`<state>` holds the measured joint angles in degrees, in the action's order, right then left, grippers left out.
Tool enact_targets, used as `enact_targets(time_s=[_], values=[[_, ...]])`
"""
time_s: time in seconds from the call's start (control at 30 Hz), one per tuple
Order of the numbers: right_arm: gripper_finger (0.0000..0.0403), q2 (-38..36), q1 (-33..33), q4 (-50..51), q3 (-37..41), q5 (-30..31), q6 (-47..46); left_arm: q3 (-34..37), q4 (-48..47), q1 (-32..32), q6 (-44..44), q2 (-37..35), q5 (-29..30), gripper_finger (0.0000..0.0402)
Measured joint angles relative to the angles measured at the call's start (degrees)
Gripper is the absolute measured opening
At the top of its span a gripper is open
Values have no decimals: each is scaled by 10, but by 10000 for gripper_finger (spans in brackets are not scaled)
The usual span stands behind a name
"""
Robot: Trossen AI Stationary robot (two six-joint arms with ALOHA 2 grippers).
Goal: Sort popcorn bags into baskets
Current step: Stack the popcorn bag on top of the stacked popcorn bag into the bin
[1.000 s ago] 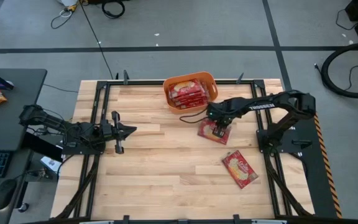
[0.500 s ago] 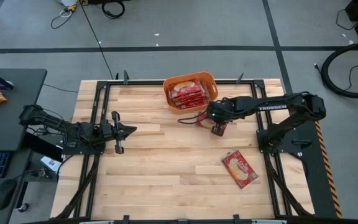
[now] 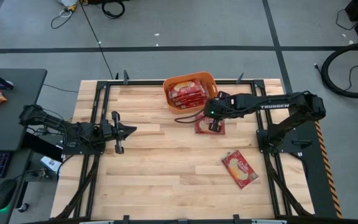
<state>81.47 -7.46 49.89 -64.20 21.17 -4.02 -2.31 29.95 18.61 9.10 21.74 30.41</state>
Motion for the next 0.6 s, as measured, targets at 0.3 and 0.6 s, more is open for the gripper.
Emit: enact_targets(time_s=[0.3,0.6], values=[[46,0,-6,33,30,-58,-52,0,0,0,-1,0,0,18],[126,-1,91,-23,162,-10,-77,0,0,0,-12,0,0,18]])
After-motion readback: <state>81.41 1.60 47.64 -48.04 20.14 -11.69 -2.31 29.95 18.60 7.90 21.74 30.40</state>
